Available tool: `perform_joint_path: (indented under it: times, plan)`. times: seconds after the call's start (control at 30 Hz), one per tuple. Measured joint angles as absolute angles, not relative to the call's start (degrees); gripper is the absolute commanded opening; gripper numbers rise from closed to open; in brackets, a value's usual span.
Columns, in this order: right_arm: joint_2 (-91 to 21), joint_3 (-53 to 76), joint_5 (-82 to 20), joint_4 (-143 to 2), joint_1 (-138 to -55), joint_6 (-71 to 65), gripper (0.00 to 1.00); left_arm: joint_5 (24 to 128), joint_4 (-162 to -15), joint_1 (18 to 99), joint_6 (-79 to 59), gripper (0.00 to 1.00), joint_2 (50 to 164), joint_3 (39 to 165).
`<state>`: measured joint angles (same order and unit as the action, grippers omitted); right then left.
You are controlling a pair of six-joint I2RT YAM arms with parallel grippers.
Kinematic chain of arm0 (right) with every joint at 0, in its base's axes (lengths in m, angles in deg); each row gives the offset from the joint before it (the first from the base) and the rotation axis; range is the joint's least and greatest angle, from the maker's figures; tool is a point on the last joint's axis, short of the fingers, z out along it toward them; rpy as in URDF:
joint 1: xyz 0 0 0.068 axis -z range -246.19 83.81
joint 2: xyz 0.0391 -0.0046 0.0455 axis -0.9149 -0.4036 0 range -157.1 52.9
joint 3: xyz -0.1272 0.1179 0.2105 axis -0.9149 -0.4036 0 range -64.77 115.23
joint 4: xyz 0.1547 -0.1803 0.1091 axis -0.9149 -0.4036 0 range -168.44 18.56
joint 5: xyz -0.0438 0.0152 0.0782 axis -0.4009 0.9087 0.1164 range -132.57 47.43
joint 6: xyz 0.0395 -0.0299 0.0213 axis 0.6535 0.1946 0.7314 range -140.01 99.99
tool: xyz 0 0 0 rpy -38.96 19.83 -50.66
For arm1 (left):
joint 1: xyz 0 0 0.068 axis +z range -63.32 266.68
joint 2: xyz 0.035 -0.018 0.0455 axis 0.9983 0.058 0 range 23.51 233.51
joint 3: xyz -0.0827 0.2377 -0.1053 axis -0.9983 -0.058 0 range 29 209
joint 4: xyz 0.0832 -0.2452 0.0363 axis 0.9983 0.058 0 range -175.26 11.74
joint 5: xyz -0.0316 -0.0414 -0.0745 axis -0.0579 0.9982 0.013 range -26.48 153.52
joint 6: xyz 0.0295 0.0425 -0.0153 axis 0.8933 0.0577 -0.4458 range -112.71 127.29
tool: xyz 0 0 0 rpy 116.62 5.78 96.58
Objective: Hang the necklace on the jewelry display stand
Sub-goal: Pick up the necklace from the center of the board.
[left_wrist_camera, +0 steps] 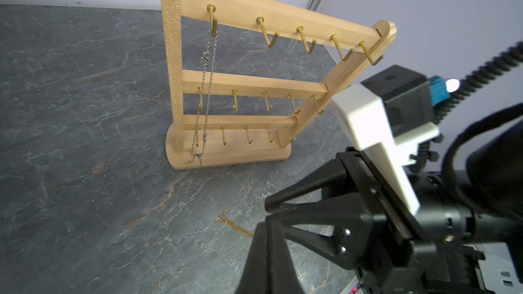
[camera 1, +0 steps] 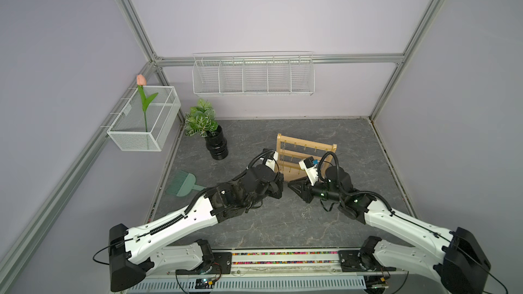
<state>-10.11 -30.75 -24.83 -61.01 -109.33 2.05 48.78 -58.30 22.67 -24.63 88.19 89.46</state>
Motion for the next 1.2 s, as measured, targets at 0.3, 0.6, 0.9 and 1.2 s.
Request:
perform_joint_path:
  times: [0.3, 0.6, 0.9, 1.2]
  plan:
    - [-15.3, -31.9, -21.5, -56.9, -109.0, -1.9, 0.24, 55.6, -58.4, 22.7, -21.9, 0.0, 88.2, 89.5]
    - [-15.4, -34.6, -12.5, -50.7, -109.0, -1.9, 0.24, 57.6, -58.6, 22.7, -21.0, 0.0, 87.6, 89.5]
    - [-15.7, -34.6, -9.4, -48.6, -109.0, -1.6, 0.26, 57.3, -58.8, 22.7, -20.8, 0.0, 86.5, 89.5]
    - [-17.5, -34.6, -8.5, -47.1, -109.0, -1.1, 0.28, 56.0, -58.9, 22.7, -20.6, 0.0, 84.6, 89.5]
